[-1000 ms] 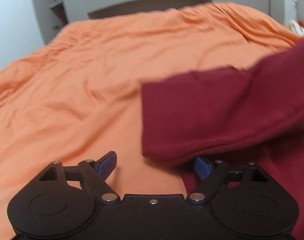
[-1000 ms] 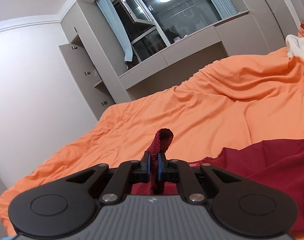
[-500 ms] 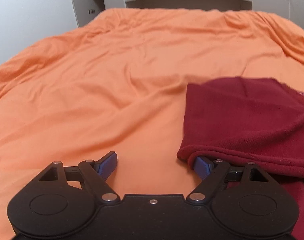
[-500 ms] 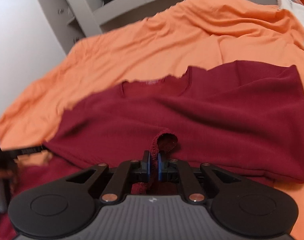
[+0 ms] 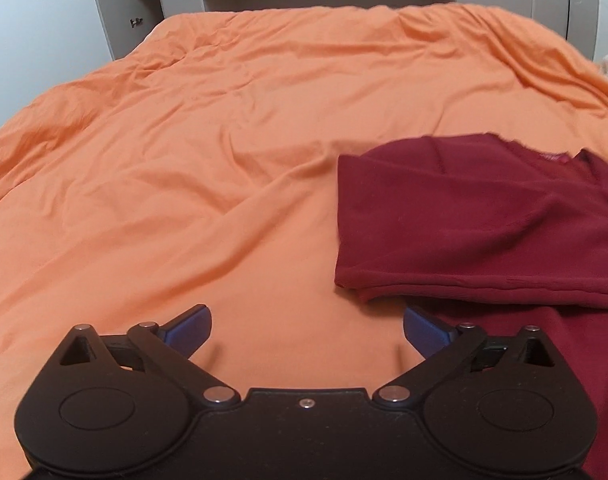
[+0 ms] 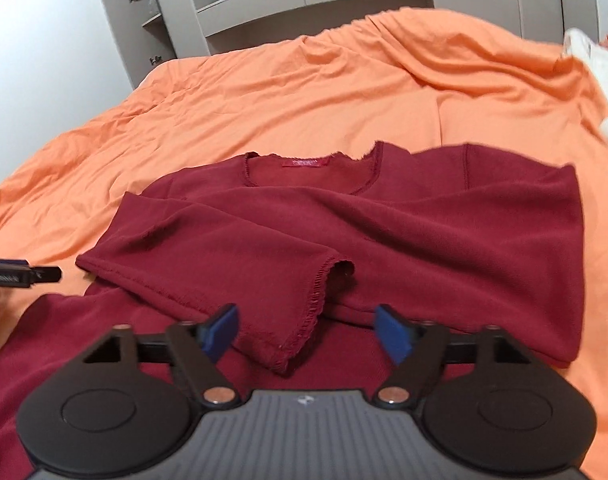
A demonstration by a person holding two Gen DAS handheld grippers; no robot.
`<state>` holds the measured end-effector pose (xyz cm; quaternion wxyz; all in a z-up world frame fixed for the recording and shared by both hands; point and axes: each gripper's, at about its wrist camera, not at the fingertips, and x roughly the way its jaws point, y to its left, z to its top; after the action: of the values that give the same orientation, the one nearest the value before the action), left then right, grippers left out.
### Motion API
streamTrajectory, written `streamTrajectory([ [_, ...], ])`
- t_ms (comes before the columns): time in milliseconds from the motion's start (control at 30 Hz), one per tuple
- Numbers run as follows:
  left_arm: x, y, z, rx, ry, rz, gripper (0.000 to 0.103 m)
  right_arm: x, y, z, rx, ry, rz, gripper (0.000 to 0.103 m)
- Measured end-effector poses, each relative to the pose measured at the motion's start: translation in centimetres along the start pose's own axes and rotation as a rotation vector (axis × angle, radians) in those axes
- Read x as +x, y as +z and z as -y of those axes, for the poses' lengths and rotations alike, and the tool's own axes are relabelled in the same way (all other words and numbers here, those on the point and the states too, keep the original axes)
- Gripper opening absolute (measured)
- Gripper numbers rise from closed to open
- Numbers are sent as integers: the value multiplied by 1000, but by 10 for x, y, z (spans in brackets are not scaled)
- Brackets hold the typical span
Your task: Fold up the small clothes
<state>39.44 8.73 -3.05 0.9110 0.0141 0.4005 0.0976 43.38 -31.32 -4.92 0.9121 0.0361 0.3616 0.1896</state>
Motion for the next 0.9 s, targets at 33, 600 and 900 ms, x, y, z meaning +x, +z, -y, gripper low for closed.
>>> streamTrajectory([
  [33,-7,-3,-2,-12,-8,5,102,-5,-2,-4,-18,-9,11,95],
  [600,-103,-98,-20,-51,-207,143,102,-156,-114,-56,0,-171,220,103],
  [900,-146,-131,-30,-25,-269,136,102,-222,-176,-55,191,-179,254,103],
])
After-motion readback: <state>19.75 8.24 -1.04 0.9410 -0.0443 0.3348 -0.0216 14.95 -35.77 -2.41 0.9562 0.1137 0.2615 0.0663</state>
